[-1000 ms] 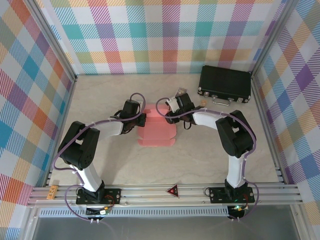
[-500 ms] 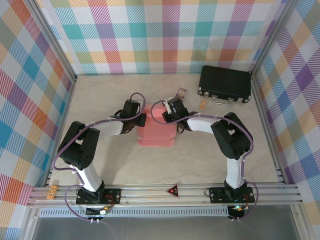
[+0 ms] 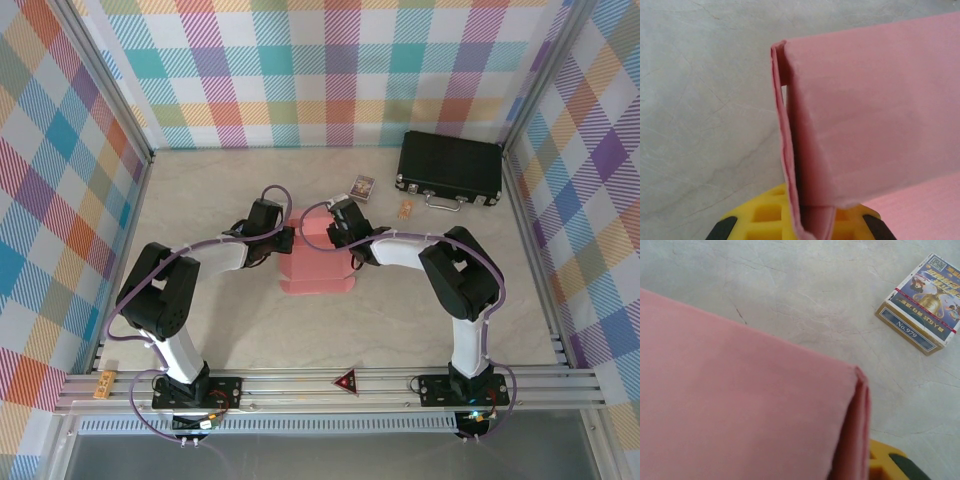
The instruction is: Fold the paper box
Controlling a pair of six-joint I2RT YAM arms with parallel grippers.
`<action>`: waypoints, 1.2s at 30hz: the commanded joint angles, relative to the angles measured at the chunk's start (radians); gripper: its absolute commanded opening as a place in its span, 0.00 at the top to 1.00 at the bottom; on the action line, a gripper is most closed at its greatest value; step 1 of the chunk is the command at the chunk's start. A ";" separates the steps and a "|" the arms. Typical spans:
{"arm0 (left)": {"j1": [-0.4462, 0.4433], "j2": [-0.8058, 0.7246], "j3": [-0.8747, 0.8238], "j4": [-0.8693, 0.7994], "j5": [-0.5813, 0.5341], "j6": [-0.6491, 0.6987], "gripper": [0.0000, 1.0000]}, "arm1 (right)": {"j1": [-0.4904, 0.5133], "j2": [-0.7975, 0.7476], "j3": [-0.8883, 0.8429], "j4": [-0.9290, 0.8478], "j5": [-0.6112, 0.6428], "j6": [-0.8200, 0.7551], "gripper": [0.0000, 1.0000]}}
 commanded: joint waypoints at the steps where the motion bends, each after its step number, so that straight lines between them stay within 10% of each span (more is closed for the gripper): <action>1: -0.014 -0.039 -0.010 -0.035 -0.022 -0.044 0.99 | 0.007 0.019 -0.007 0.014 0.047 0.025 0.80; 36: -0.086 -0.104 -0.018 -0.145 -0.151 -0.190 1.00 | 0.062 0.098 0.090 -0.184 0.418 0.322 0.89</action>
